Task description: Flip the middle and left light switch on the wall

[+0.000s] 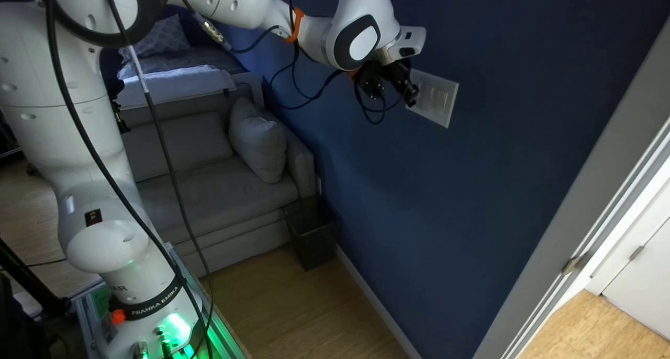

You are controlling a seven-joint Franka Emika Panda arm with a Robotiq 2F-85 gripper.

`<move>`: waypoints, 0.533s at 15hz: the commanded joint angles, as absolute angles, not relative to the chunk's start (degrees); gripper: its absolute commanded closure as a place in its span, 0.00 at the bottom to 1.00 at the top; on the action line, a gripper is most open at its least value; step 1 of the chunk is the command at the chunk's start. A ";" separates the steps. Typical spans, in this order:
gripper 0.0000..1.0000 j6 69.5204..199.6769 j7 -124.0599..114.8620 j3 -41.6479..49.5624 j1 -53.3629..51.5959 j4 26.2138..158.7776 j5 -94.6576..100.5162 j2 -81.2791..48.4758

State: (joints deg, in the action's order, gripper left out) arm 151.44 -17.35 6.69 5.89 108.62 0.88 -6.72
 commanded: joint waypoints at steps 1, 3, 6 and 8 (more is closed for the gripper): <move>1.00 153.38 -18.16 7.17 5.65 107.67 0.79 -8.07; 1.00 150.92 -17.53 6.85 5.64 107.76 -0.19 -7.49; 1.00 144.80 -16.58 6.43 5.74 108.19 -2.24 -5.52; 1.00 139.60 -16.21 6.19 5.76 108.63 -3.63 -3.54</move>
State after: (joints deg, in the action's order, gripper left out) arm 146.36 -17.24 6.51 5.87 108.59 -0.81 -6.37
